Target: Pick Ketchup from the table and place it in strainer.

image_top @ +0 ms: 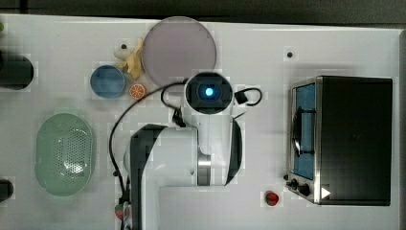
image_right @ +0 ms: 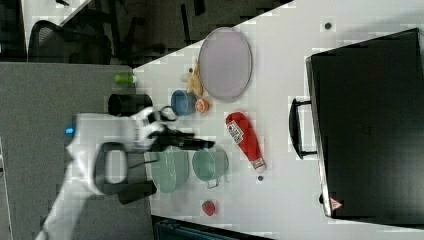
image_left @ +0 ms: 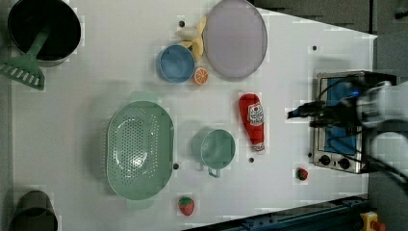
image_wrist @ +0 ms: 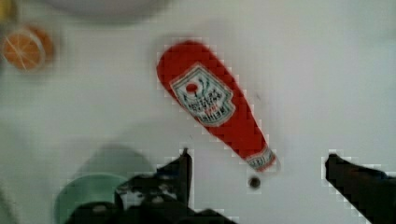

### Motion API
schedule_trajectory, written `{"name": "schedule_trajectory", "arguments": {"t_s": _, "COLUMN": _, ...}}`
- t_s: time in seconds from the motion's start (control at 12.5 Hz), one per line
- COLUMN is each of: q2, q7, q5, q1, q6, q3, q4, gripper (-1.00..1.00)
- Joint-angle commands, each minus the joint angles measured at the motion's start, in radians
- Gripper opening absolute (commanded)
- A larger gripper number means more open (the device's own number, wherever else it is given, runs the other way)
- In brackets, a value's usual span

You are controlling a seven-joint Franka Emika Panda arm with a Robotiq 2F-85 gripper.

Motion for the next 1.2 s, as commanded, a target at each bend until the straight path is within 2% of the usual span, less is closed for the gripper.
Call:
{"name": "schedule_trajectory", "arguments": {"t_s": 0.08, "q2": -0.005, "q7": -0.366, "q5": 0.012, "q1": -0.002, "q6": 0.159, "q3": 0.009, "q4": -0.065, "gripper": 1.0}}
{"name": "schedule_trajectory", "arguments": {"t_s": 0.24, "q2": 0.028, "q7": -0.435, "q5": 0.012, "q1": -0.002, "q6": 0.28, "q3": 0.011, "q4": -0.121, "gripper": 1.0}}
{"name": "schedule_trajectory", "arguments": {"t_s": 0.48, "q2": 0.099, "q7": -0.435, "q5": 0.012, "q1": -0.001, "q6": 0.4, "q3": 0.012, "q4": -0.17, "gripper": 1.0}}
{"name": "schedule_trajectory", "arguments": {"t_s": 1.2, "q2": 0.343, "q7": -0.435, "q5": 0.012, "q1": 0.004, "q6": 0.614, "q3": 0.011, "q4": -0.169, "gripper": 1.0}}
